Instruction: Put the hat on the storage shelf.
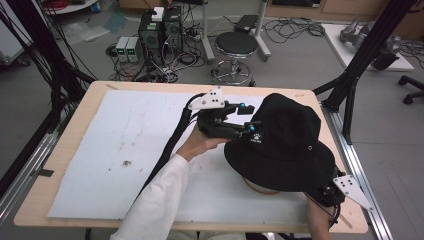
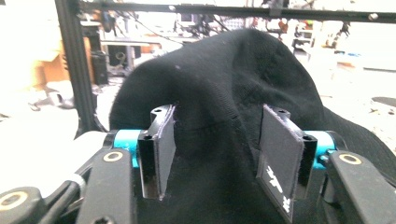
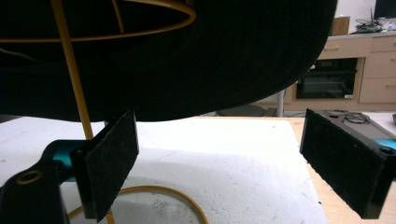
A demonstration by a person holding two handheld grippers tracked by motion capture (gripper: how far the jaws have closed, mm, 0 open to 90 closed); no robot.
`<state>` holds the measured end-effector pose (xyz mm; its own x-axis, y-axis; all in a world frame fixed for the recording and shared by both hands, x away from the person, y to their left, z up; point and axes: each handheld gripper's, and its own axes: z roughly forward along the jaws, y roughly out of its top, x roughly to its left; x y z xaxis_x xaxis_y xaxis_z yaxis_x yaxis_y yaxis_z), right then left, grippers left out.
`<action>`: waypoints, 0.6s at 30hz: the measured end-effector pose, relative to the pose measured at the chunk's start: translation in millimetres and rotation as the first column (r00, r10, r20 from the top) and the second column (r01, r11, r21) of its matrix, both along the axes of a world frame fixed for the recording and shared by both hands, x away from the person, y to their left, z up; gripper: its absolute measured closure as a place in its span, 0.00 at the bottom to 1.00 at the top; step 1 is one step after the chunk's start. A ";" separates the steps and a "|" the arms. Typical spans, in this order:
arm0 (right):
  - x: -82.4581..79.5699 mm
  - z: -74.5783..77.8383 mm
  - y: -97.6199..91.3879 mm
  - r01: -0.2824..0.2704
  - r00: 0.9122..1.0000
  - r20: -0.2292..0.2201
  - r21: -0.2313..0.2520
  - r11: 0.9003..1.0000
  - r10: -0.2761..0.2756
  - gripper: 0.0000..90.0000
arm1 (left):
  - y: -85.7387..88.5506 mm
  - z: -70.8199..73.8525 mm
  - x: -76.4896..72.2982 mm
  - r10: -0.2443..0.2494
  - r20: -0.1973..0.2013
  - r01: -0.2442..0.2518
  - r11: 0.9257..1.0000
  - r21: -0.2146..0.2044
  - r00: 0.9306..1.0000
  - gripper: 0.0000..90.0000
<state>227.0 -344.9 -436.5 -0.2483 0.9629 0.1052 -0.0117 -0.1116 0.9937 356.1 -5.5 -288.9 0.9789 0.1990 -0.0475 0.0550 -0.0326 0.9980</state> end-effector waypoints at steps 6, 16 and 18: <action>0.2 0.2 0.9 -0.002 1.000 -0.002 -0.004 1.000 0.002 0.12 | 11.5 -1.8 0.6 0.033 -0.005 -0.033 0.999 -0.032 0.999 0.46; 0.4 -0.2 0.8 -0.004 1.000 -0.003 -0.009 1.000 0.004 0.12 | 33.2 -7.4 1.8 0.087 -0.013 -0.087 0.994 -0.067 0.996 0.41; 0.3 -0.1 1.8 -0.005 1.000 -0.005 -0.002 1.000 0.005 0.12 | 34.9 -8.0 1.6 0.092 -0.015 -0.092 0.993 -0.072 0.996 0.41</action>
<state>227.3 -343.1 -436.6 -0.2521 0.9621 0.1043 -0.0060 -0.1093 0.9940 357.7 29.4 -296.8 0.9558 0.2838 -0.0765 0.0662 0.0456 0.9968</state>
